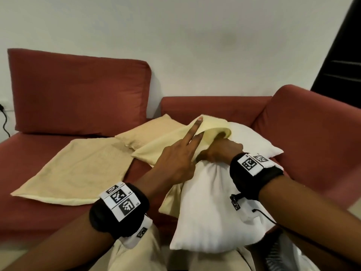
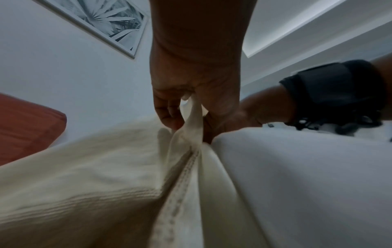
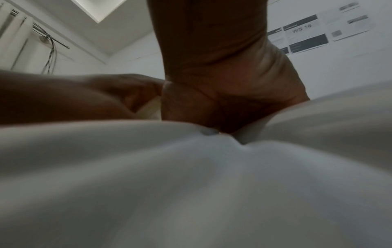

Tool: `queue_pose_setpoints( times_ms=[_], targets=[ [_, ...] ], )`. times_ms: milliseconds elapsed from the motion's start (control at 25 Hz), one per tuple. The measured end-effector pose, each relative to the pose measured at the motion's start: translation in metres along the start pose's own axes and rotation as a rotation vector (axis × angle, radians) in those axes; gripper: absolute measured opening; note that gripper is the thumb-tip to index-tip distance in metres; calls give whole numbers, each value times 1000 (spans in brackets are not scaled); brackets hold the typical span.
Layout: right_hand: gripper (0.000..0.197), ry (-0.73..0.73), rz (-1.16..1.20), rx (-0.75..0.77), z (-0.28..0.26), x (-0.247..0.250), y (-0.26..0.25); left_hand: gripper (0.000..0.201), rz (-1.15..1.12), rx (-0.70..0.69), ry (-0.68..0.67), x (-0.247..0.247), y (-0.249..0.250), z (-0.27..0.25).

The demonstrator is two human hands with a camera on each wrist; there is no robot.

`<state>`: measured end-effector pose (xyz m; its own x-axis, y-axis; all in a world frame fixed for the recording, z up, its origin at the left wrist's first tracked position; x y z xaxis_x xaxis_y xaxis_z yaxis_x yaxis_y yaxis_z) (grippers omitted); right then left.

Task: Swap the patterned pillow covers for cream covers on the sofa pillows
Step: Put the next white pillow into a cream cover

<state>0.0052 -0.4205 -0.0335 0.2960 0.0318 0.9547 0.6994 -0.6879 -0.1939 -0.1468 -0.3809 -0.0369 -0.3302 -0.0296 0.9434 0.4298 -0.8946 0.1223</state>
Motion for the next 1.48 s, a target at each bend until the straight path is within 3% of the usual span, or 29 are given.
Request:
queue_pose_setpoints(
  times_ms=[160,320,400,560,760,840,960,1040,1160,1240,1360,1480],
  targets=[
    [126,-116,-3,5,-22,-17,-10,101,-34,31,-225,1,-7,4],
    [65,-262,-123,210,-26,-46,-23,93,-22,-138,-418,-4,-12,-18],
    [51,-313,-27,279,-16,-55,-25,91,-33,-165,-430,-8,-19,-35],
    [57,-423,-93,371,-4,-74,-39,99,76,-43,-474,-32,-48,-56],
    [98,-385,-19,622,-59,-100,5,92,139,39,-647,-79,-82,-82],
    [103,-342,46,598,-79,-90,45,93,107,41,-633,-83,-90,-90],
    [126,-313,35,579,-101,-74,84,94,89,29,-566,-79,-92,-98],
    [138,-323,-141,695,-113,-89,77,92,48,27,-491,-75,-90,-99],
    [148,-277,-476,856,-116,-132,28,82,-65,65,-333,-68,-89,-96],
    [130,-177,-508,873,-108,-134,0,78,-93,68,-259,-66,-91,-94],
    [79,-44,-212,871,-77,-105,-17,68,-125,109,-182,-63,-99,-101],
    [62,89,44,769,-54,-86,-13,32,-310,296,12,-59,-105,-115]
  ],
)
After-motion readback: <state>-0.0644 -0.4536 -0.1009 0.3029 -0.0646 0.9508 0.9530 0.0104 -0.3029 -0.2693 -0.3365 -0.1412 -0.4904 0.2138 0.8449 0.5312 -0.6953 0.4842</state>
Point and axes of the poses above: each hand's wrist, its own z-axis towards the middle knuckle, its own x-axis out of the back of the hand, y = z × x, the point moved 1 cm from there along z, towards the middle knuckle, and after that the axes turned 5 degrees about -y, right-handed, at the moved point
